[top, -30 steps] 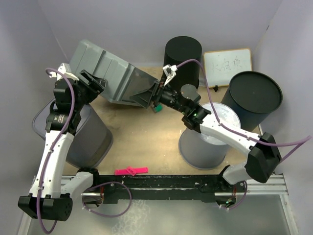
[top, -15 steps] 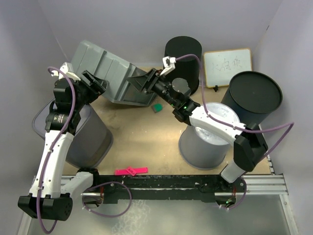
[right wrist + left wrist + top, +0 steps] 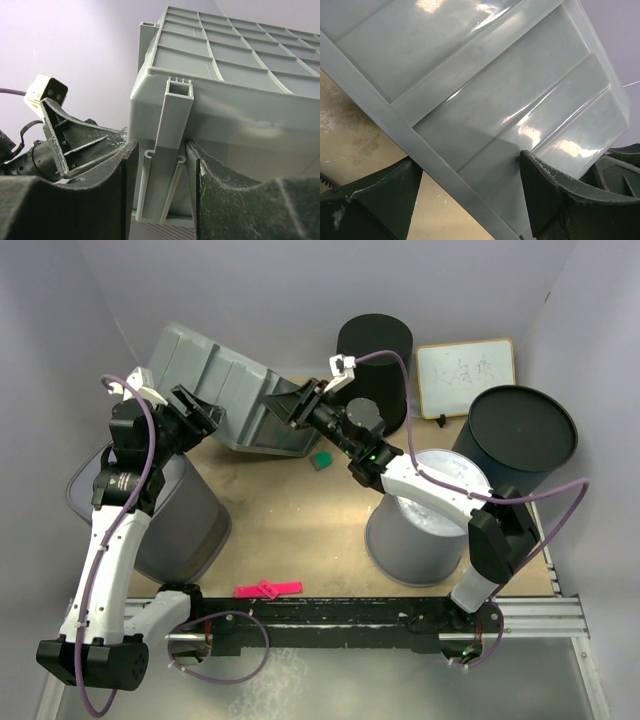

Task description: Turn the large container upside down

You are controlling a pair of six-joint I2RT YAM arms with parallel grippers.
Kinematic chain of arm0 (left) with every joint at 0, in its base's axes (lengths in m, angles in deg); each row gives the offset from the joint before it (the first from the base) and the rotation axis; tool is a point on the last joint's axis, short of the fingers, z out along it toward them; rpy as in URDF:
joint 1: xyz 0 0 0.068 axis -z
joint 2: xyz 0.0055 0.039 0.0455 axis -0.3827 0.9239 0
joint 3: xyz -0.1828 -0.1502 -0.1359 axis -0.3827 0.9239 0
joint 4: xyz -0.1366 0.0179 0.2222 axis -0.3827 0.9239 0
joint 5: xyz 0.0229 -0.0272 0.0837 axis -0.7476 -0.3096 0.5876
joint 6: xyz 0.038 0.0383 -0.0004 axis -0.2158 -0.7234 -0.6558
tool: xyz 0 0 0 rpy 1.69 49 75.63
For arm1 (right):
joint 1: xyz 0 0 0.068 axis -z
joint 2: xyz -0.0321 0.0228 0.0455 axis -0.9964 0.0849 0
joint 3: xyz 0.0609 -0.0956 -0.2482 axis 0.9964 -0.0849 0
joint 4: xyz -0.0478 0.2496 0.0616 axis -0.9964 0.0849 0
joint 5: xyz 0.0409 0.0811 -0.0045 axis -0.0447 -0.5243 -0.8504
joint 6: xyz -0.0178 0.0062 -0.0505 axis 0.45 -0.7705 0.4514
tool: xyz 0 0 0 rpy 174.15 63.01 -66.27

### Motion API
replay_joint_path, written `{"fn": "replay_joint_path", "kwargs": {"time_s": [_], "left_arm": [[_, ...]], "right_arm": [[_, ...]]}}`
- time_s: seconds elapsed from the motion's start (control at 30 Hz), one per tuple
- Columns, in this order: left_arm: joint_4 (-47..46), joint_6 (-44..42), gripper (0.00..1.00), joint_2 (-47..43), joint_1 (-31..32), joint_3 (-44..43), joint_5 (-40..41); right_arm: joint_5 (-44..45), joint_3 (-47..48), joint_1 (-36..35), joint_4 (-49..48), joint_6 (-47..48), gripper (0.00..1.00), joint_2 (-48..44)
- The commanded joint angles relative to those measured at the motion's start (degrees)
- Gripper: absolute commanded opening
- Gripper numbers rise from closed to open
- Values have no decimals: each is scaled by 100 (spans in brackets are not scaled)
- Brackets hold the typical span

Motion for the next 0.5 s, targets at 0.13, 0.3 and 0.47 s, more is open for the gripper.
{"fn": "replay_joint_path", "kwargs": {"time_s": [0.13,0.3,0.47], "left_arm": [[39,-151,73,-115,-10,-248,-150],[59,-144,73,-142,-10,-229,-177],[73,-166,73,-154,-10,-257,-189]], "right_arm": [[153,154,143,-704,-177,44,-132],[182,161,212,-721,-274,36,-107],[13,259,236,-671,-347,23,32]]}}
